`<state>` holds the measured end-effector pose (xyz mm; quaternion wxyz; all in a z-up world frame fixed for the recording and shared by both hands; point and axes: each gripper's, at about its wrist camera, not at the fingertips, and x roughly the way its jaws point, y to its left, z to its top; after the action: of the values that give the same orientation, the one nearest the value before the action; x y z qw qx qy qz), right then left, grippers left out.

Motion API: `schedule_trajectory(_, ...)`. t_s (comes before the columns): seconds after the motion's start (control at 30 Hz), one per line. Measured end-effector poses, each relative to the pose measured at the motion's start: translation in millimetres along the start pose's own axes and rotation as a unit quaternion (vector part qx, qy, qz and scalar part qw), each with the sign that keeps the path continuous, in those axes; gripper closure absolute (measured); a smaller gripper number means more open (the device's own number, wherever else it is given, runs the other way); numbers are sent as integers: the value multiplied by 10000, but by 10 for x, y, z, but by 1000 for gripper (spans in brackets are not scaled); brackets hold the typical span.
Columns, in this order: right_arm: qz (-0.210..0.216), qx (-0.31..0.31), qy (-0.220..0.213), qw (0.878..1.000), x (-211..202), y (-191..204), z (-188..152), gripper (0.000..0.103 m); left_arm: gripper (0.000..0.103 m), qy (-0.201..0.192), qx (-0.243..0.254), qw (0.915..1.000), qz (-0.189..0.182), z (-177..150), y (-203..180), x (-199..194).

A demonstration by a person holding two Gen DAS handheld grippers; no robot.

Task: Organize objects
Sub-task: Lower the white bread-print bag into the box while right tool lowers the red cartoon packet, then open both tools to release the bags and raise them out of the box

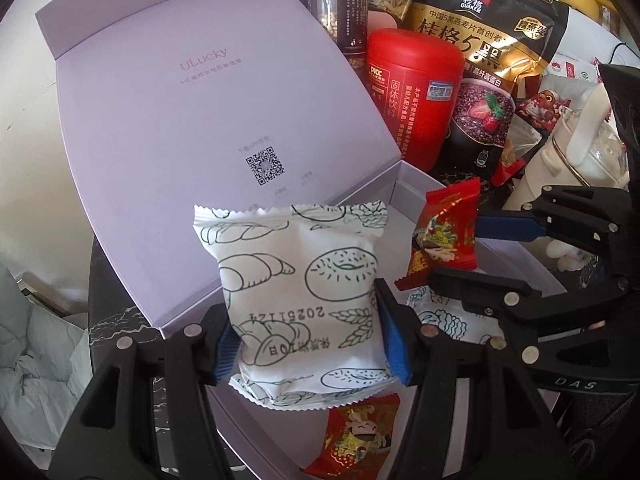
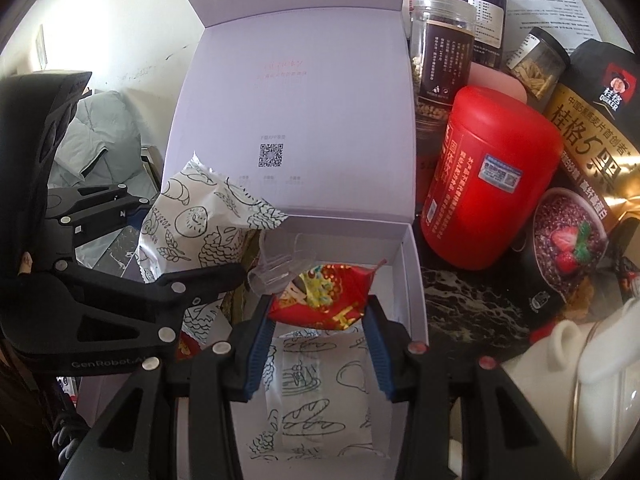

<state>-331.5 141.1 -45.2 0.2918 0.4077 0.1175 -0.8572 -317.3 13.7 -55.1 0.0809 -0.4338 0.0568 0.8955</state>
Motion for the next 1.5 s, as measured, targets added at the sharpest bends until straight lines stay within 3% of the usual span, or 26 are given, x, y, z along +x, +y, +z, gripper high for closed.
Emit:
schedule_trajectory(0.17,-34,18,159,9999,68,2,-30,58,45,119,291,9994,170,-41,-72,58)
schedule_trajectory(0.63,-141,29,253,9996,90,-27,-37,55,41,244,38,9997,-19,-43,13,113)
schedule_trajectory(1.2,-334,95,18,9994,-179,-9,-13,53,41,191,-101,9997,-100,5,-2,34)
schedule_trajectory(1.5,-468,142,-118,9987,-233,-117,21,46,39,161,-214,9996,-124,48,50,-35)
